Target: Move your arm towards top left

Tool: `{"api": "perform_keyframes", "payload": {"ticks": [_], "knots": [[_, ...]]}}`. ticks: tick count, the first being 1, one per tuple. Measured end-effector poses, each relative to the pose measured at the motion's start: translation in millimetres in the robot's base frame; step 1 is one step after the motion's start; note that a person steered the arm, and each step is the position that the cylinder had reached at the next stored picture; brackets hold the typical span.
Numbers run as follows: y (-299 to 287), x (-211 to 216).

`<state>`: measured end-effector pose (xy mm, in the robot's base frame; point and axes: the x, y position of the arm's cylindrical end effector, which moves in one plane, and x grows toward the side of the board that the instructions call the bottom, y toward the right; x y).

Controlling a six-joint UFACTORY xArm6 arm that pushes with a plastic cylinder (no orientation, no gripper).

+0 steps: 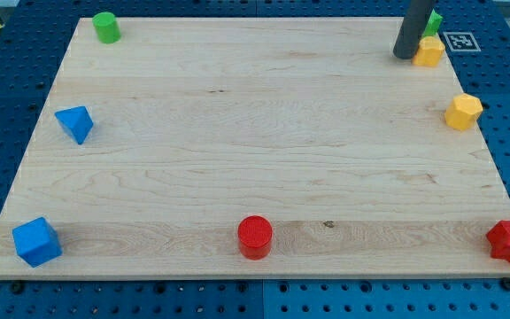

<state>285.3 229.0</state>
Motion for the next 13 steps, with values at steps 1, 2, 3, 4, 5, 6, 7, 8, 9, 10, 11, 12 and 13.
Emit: {"api": "perform_keyframes", "payload": {"ticks": [1, 2, 3, 4, 5, 6, 7, 8, 9, 10, 11, 12, 13], "knots": [[2, 0], [2, 0], [-27, 0], [-95, -3], [-121, -5], [-124, -5], [-170, -12], [-222, -41], [-275, -75], [-340, -90], [-378, -92], [-393, -94], [-373, -69]]}}
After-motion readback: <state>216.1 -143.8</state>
